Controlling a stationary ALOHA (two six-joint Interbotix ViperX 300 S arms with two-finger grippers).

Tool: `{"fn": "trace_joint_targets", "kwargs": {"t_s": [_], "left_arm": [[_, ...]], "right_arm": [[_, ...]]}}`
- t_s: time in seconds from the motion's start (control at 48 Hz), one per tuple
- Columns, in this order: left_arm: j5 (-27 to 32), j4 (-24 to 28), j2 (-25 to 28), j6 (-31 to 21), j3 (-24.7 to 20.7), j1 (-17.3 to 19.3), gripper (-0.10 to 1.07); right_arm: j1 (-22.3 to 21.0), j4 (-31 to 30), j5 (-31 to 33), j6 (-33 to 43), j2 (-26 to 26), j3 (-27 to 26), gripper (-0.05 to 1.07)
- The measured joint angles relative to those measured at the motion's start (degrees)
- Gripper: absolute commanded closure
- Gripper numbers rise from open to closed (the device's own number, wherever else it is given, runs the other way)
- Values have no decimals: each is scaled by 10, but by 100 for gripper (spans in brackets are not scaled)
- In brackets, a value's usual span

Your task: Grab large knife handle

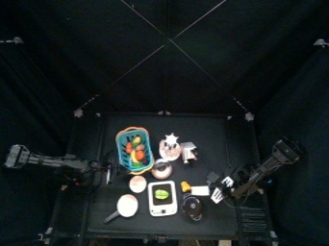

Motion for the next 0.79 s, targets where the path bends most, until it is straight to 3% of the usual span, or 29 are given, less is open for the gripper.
{"fn": "trace_joint_targets", "kwargs": {"t_s": [0.792], "left_arm": [[0, 0, 0, 0, 1, 1, 100]], "right_arm": [[-43, 4, -105, 4, 62, 65, 6]]}}
